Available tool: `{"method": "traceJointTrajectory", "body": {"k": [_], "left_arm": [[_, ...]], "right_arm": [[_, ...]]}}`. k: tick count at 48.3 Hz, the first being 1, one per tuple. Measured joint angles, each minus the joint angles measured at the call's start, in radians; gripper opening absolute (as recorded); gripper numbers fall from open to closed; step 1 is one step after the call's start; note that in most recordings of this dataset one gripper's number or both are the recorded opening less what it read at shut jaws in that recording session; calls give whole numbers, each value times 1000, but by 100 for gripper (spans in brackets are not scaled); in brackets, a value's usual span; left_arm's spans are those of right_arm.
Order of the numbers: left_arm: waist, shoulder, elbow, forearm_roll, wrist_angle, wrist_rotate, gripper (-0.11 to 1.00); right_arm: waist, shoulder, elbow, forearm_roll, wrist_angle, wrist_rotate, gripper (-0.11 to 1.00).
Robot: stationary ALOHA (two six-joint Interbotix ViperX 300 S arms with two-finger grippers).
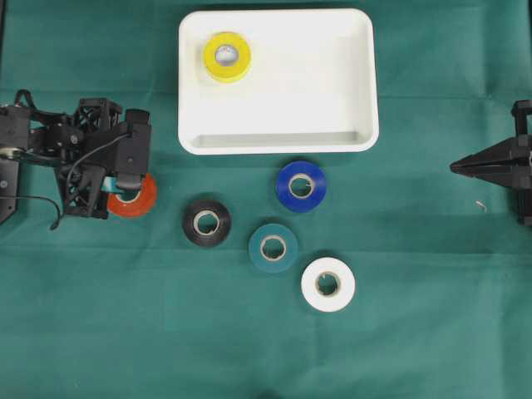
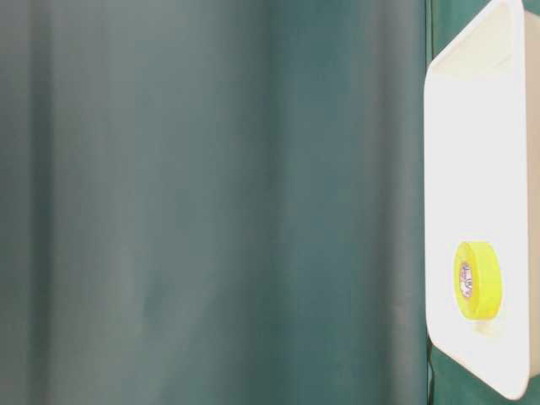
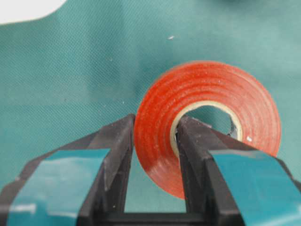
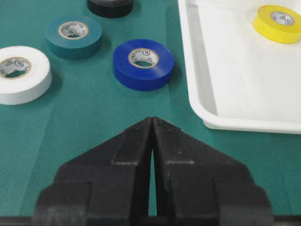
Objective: Put the tape into the white case with the left arm.
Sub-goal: 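Lift the red roll and carry it into the white tray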
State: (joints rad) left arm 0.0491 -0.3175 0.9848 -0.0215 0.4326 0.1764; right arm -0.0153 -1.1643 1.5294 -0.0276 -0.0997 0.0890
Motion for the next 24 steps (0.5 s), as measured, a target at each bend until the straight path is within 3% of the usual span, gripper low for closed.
{"method": "traceJointTrajectory", "body": {"k": [14, 24], "left_arm": [[-2, -80, -44, 0, 63, 3, 25], [69, -25, -94, 0, 41, 23, 25]], "right_arm": [[0, 0, 0, 0, 0, 0, -9], [0, 0, 2, 0, 0, 0, -9]]}}
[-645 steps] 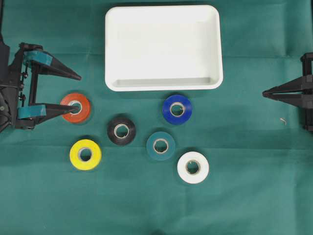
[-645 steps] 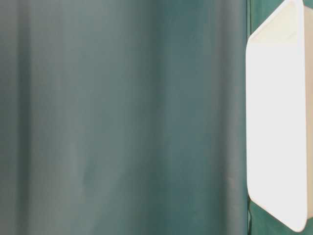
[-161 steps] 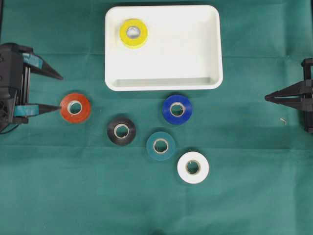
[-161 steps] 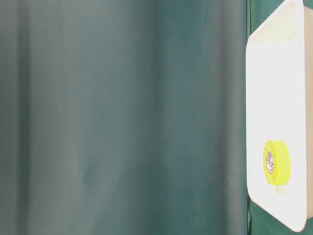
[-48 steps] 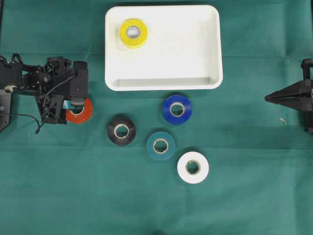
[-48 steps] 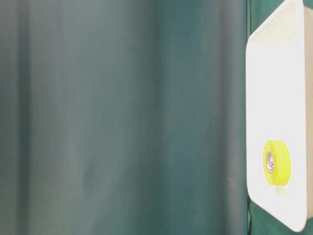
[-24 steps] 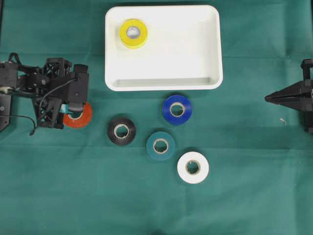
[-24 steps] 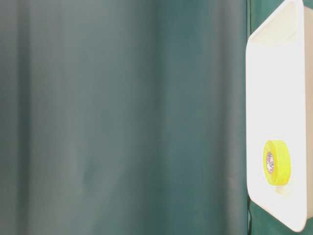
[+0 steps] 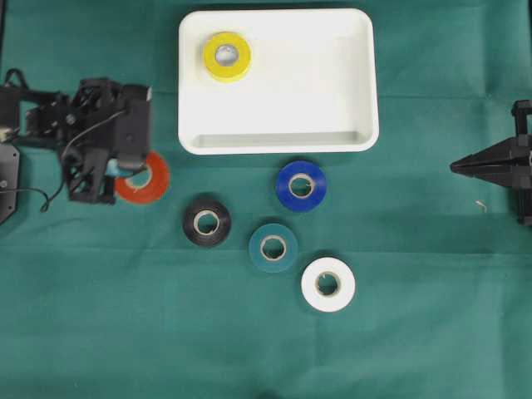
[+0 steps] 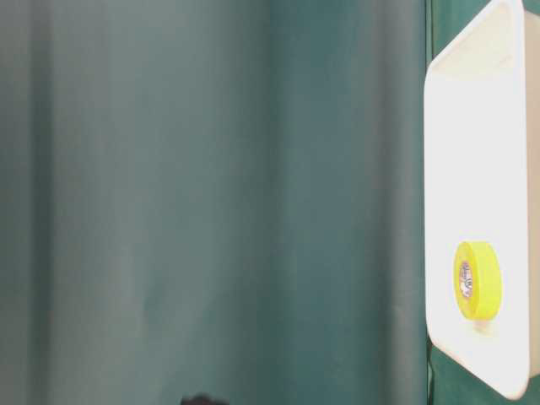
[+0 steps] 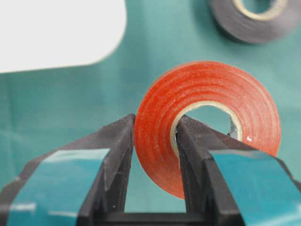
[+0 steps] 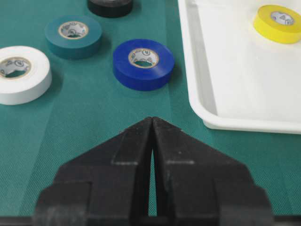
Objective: Put the tape into the white case with the left arm.
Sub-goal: 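Lift the red roll and carry it into the white tray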
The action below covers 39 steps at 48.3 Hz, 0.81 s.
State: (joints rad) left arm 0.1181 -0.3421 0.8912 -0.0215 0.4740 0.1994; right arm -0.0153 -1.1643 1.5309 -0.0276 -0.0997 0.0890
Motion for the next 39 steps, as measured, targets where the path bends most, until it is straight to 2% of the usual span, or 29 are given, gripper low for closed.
{"method": "traceJointTrajectory", "body": {"k": [8, 22, 39], "left_arm": [[78, 106, -75, 0, -12, 64, 25], [141, 281, -241, 2, -17, 183, 25], [242, 440, -394, 2, -18, 207, 25]], "right_arm": [[0, 0, 0, 0, 0, 0, -9], [0, 0, 2, 0, 0, 2, -9], [-2, 0, 8, 0, 0, 2, -9]]}}
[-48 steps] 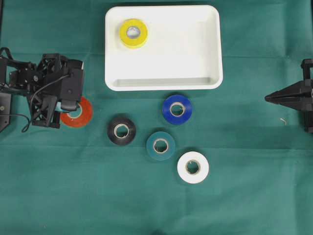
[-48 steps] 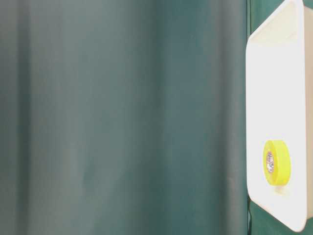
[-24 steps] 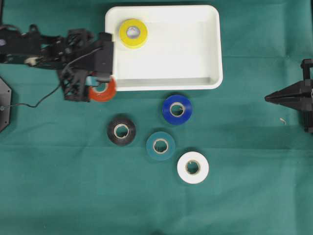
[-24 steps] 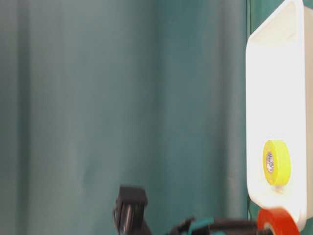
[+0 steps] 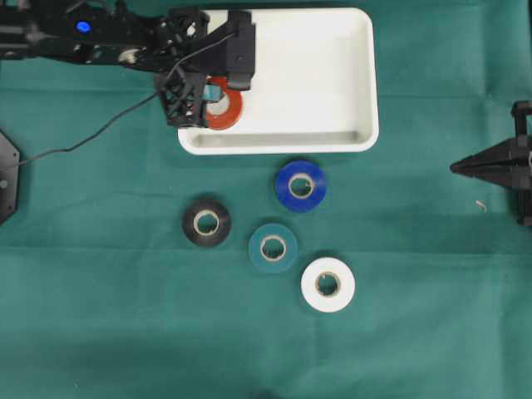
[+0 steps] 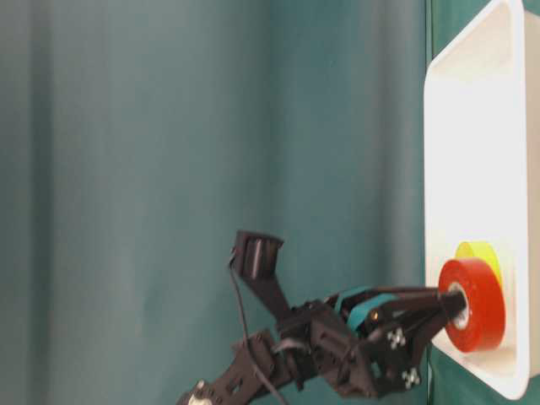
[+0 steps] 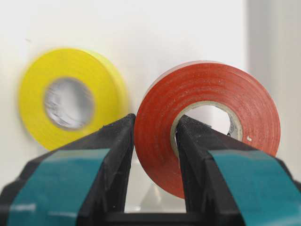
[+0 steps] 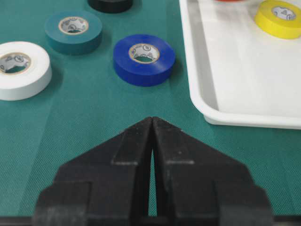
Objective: Put the tape into the white case with the left arm.
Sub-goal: 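Lift the red roll and carry it into the white tray, then release the red roll beside the yellow one and withdraw left gripper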
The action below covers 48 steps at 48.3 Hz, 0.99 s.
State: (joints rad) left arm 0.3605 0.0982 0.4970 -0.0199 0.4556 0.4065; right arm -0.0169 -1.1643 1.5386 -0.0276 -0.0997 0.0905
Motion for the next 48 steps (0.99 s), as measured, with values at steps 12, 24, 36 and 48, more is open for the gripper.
{"method": "traceJointTrajectory", "body": {"k": [12, 24, 36, 48], "left_arm": [[17, 43, -38, 0, -3, 0, 25], [18, 43, -32, 0, -3, -8, 25], [18, 43, -26, 0, -3, -9, 26], [18, 41, -5, -2, -3, -9, 80]], "right_arm": [[2, 0, 0, 0, 0, 2, -9], [2, 0, 0, 0, -2, 2, -9], [2, 0, 0, 0, 0, 2, -9], [2, 0, 0, 0, 0, 2, -9]]}}
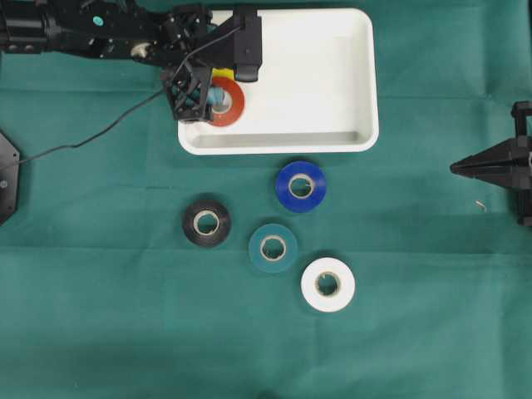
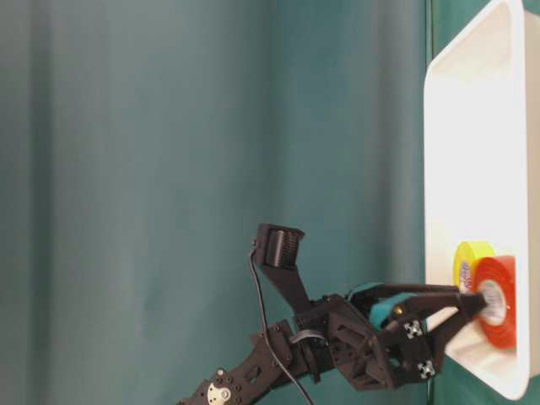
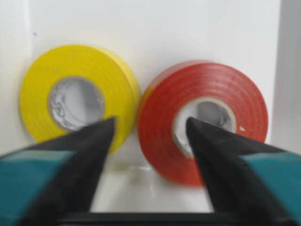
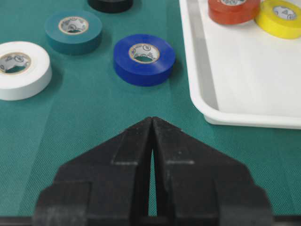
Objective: Put the tape into the white case with the left arm.
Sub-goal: 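Release the red roll beside the yellow one and withdraw left gripper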
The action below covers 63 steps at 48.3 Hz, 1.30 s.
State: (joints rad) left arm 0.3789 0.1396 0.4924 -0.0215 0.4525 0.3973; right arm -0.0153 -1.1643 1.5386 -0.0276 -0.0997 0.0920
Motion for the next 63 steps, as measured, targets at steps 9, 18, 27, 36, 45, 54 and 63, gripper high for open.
{"method": "traceJointTrajectory", "body": {"k": [9, 18, 27, 36, 45, 54, 63], "left_arm": [[0, -15, 12, 2, 0, 0, 99], [0, -41, 25, 0, -5, 0, 99], [-9, -97, 58, 2, -6, 0, 99], [-52, -186, 109, 0, -8, -9, 99], [-98, -267, 152, -2, -11, -66, 99], [-138, -341, 219, -2, -11, -127, 99], [-166, -440, 284, -2, -8, -189, 99]], "right_arm": [[0, 0, 0, 0, 0, 0, -9], [0, -2, 0, 0, 0, 0, -9], [0, 0, 0, 0, 0, 0, -9], [0, 0, 0, 0, 0, 0, -9], [-2, 0, 0, 0, 0, 0, -9], [0, 0, 0, 0, 0, 0, -9], [0, 0, 0, 0, 0, 0, -9]]}}
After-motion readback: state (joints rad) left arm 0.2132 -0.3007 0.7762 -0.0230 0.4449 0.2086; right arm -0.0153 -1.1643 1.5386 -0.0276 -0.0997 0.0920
